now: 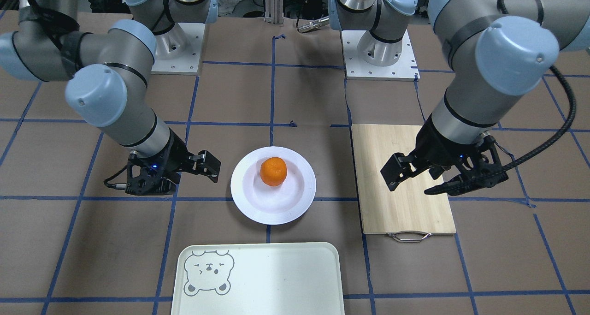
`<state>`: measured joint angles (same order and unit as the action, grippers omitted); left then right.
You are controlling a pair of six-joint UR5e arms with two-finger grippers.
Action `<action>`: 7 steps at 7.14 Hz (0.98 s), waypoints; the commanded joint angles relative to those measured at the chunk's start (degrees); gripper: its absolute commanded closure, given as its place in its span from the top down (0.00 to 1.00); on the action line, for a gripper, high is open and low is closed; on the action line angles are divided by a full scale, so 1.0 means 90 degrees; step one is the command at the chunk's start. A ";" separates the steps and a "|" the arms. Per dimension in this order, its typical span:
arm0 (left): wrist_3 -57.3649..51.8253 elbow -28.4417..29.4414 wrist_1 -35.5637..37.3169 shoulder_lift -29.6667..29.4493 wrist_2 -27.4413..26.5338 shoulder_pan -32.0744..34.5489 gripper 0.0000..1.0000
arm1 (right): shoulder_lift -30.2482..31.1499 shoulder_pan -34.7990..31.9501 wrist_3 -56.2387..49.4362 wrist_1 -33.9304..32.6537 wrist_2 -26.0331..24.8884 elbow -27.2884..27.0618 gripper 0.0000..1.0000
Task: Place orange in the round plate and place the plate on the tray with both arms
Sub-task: 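Raise the left gripper away while the right gripper reaches to the plate rim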
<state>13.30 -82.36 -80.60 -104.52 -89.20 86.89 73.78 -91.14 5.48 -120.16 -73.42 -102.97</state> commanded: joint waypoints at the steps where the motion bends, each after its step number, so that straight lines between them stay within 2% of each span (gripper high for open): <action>1: -0.0042 -0.0086 -0.0506 0.0235 -0.0175 -0.0152 1.00 | -0.0480 -0.0049 0.0055 -0.1447 0.0723 -0.0812 1.00; 3: -0.0042 -0.0194 -0.0664 0.0498 -0.0370 -0.0113 1.00 | -0.0609 -0.0467 0.0377 -0.1648 0.0745 -0.0931 1.00; 4: -0.0051 -0.0272 -0.0692 0.0664 -0.0845 -0.0007 1.00 | -0.0619 -0.0488 0.0378 -0.1774 0.0736 -0.1067 1.00; 6: -0.0061 -0.0506 -0.0596 0.0986 -0.0811 0.0004 1.00 | -0.0881 -0.0508 0.0397 -0.2309 0.0755 -0.1253 1.00; 7: -0.0052 -0.0507 -0.0595 0.1075 -0.0473 0.0004 1.00 | -0.0980 -0.0518 0.0407 -0.2361 0.0755 -0.1254 1.00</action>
<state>12.80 -86.50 -86.15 -96.07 -95.61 86.87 66.26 -95.65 8.99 -139.83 -66.68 -113.95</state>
